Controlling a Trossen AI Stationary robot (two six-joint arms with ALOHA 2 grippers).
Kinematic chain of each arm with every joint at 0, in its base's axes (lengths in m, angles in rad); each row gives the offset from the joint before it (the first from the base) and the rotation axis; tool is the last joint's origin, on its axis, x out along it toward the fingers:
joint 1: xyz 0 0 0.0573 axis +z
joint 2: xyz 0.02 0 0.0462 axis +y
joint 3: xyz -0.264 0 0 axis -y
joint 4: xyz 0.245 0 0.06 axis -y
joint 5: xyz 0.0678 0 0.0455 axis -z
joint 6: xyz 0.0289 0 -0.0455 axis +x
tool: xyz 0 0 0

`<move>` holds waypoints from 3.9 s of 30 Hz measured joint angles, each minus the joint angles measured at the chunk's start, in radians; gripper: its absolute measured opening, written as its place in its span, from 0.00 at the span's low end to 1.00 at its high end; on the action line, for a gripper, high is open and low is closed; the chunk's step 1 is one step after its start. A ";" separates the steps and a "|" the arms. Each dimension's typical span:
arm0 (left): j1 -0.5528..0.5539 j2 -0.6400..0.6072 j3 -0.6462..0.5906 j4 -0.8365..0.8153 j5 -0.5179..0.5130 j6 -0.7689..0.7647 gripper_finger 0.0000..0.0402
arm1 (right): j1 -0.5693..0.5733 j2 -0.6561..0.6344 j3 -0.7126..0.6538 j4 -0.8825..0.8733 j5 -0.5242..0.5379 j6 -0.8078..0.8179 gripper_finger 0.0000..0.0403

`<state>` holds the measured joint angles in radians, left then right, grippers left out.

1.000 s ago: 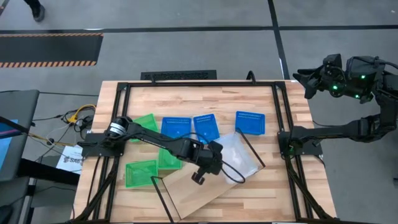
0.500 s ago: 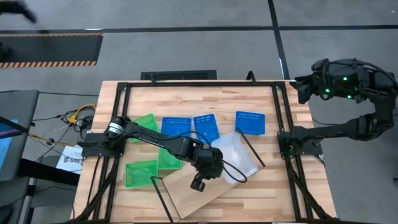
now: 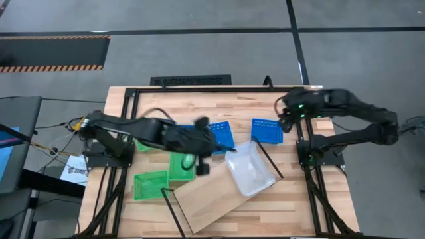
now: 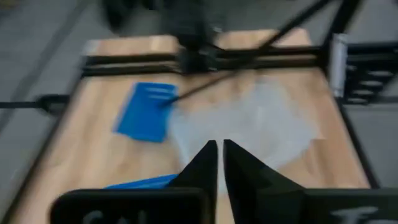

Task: Stack baskets on shelf by color
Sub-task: Put the right blue basket on the shelf

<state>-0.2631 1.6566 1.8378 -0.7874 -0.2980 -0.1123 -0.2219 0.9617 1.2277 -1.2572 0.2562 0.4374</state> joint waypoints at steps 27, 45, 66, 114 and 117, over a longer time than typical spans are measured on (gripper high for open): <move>0.176 -0.162 -0.004 -0.228 0.005 -0.025 0.45 | -0.297 0.264 -0.355 0.313 -0.174 -0.164 0.55; 0.222 -0.176 -0.003 -0.131 -0.107 -0.118 0.45 | -0.330 0.121 -0.605 0.316 -0.122 0.351 0.56; 0.230 -0.166 -0.003 -0.138 -0.107 -0.106 0.45 | -0.421 0.221 -0.609 0.448 -0.074 0.299 0.03; 0.336 -0.001 -0.005 -0.085 -0.047 -0.301 0.45 | 0.128 0.471 0.273 0.454 0.293 -0.073 0.04; 0.336 0.020 -0.005 -0.087 -0.029 -0.294 0.45 | 0.131 0.500 0.298 0.451 0.295 -0.073 0.06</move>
<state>0.0727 1.6770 1.8324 -0.8742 -0.3272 -0.4064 -0.0913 1.4613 1.5253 -0.8059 0.5507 0.3646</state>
